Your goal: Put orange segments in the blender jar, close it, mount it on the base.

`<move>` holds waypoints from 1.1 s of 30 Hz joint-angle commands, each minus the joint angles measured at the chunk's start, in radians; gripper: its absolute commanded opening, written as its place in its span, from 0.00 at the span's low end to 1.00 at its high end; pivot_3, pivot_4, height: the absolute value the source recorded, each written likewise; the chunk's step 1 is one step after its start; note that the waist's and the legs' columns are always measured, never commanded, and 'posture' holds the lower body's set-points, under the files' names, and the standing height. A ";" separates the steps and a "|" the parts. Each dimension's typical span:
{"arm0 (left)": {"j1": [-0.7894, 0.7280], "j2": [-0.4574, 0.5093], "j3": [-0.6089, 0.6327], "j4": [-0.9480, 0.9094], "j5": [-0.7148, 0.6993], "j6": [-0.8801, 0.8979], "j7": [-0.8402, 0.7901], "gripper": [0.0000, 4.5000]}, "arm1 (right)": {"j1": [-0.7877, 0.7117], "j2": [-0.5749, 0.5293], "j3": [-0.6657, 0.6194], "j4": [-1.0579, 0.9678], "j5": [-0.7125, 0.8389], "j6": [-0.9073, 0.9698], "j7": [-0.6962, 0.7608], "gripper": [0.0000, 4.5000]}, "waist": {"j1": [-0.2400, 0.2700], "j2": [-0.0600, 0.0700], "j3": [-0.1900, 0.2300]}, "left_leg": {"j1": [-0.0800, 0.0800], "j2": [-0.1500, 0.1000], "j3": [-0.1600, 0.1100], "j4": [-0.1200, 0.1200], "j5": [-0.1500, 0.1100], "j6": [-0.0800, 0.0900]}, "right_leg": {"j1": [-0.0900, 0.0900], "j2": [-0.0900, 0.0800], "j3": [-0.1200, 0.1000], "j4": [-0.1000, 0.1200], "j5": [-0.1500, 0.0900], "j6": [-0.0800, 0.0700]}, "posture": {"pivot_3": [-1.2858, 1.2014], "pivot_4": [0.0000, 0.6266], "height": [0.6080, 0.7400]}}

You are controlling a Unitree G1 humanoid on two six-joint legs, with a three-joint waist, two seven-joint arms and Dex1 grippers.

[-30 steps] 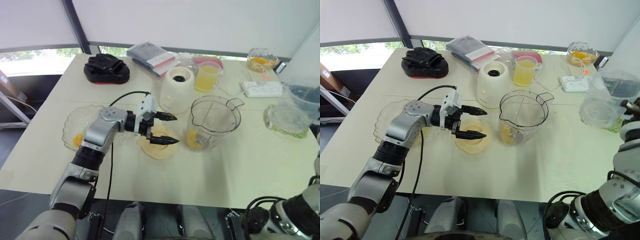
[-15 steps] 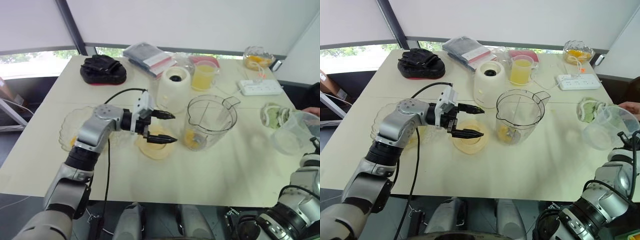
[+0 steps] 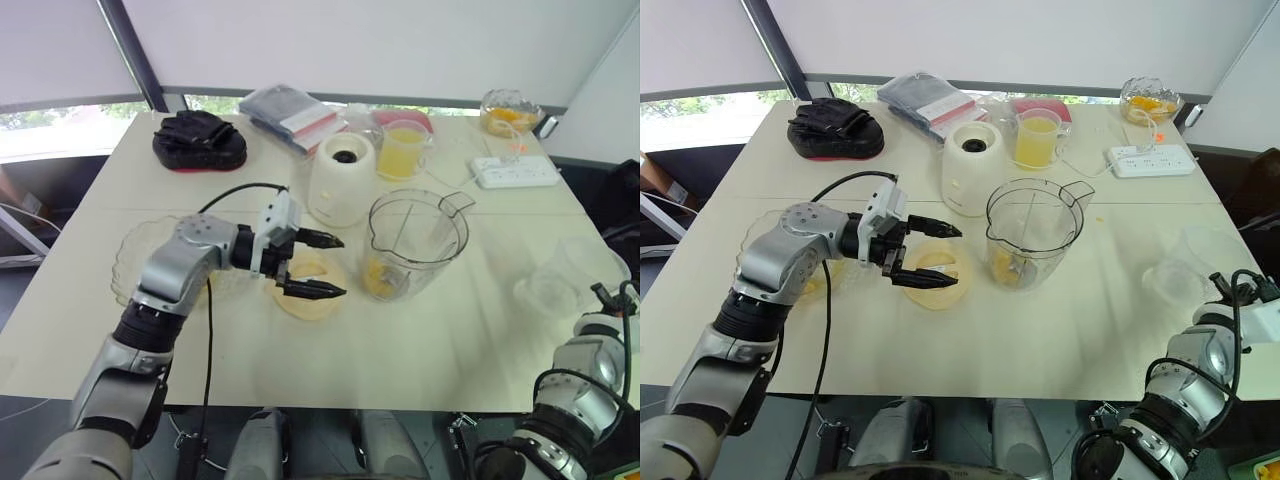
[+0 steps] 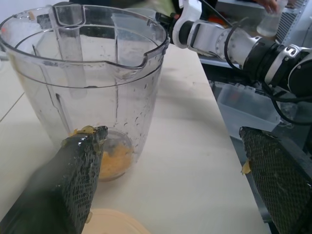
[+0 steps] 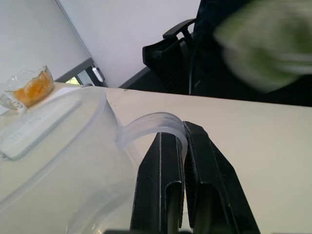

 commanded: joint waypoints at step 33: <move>-0.004 -0.011 0.006 -0.015 -0.010 -0.024 0.029 1.00 | 0.142 -0.019 0.146 0.009 0.086 -0.117 -0.028 0.01 | -0.007 0.000 0.000 | 0.000 0.000 0.000 0.000 0.000 0.000 | 0.000 0.001 0.000 0.000 0.000 0.000 | 0.52 0.24 1.00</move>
